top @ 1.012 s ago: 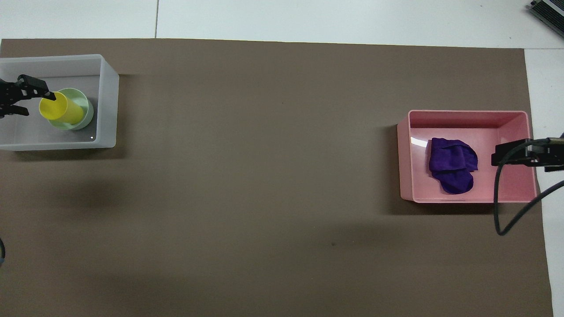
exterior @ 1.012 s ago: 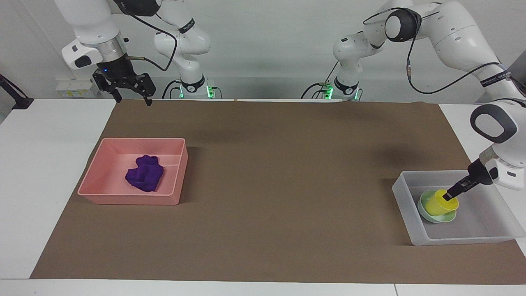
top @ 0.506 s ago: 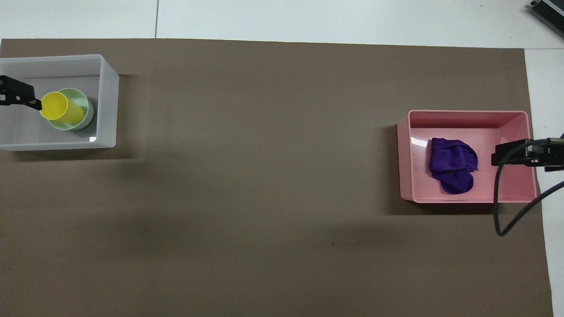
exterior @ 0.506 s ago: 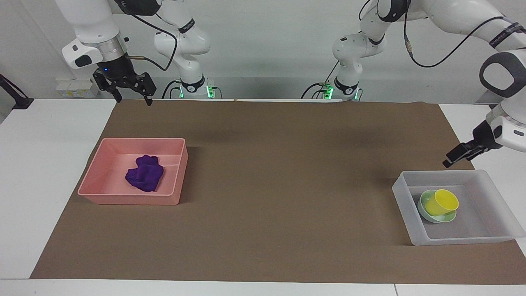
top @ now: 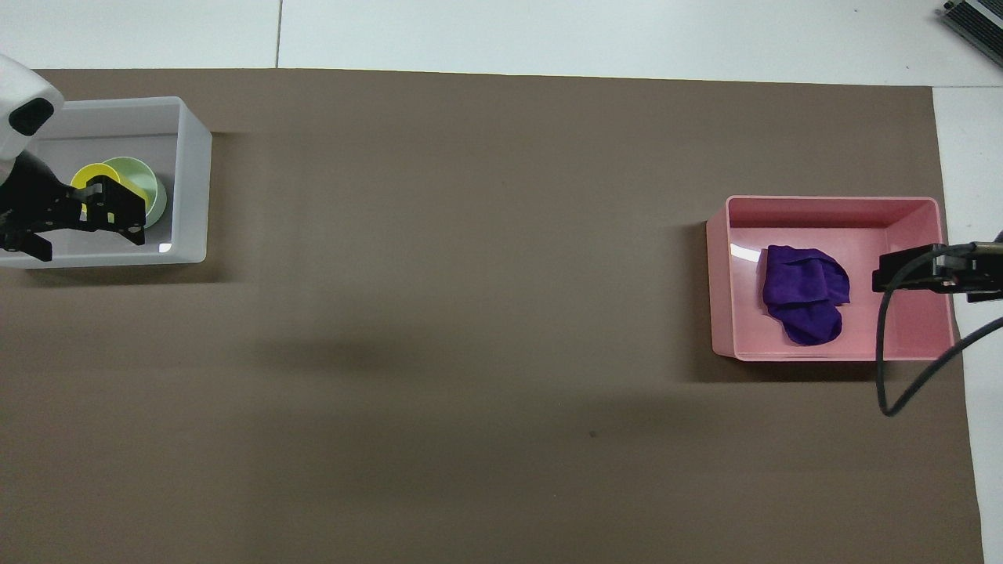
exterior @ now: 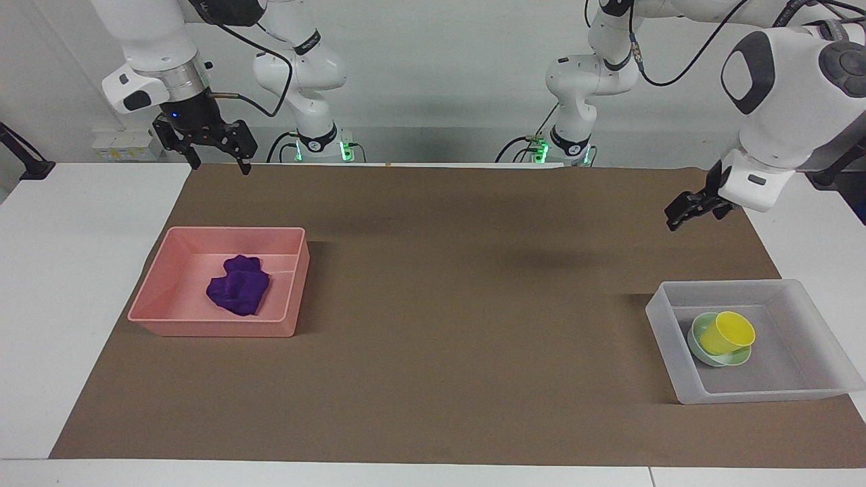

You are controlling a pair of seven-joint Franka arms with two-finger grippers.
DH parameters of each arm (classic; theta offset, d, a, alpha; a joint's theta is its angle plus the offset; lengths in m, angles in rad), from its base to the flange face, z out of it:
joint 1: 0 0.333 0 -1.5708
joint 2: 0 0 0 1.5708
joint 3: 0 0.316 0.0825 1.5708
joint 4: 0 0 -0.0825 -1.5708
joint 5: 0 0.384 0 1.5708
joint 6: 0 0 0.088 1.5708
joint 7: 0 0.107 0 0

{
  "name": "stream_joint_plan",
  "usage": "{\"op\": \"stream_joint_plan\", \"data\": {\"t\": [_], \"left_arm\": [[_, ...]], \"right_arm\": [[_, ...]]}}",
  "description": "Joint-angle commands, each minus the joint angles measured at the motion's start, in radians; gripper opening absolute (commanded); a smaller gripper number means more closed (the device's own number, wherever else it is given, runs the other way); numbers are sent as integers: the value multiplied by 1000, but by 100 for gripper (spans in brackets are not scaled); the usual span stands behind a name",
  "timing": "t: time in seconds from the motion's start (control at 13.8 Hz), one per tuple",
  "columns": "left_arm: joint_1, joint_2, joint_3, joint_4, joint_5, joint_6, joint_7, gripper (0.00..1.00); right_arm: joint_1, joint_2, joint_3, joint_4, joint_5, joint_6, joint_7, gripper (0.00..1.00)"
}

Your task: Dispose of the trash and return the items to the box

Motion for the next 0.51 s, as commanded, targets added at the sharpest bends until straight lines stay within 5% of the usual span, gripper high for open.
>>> {"op": "stream_joint_plan", "data": {"t": [0.0, 0.22, 0.43], "left_arm": [[21, -115, 10, -145, -36, 23, 19, 100], [6, -240, 12, -358, -39, 178, 44, 100], [-59, -235, 88, -297, -64, 129, 54, 100]], "right_arm": [[-12, -3, 7, -11, 8, 21, -16, 100], [-12, -5, 7, -11, 8, 19, -16, 100], [-14, -5, 7, -11, 8, 24, -18, 100]]}}
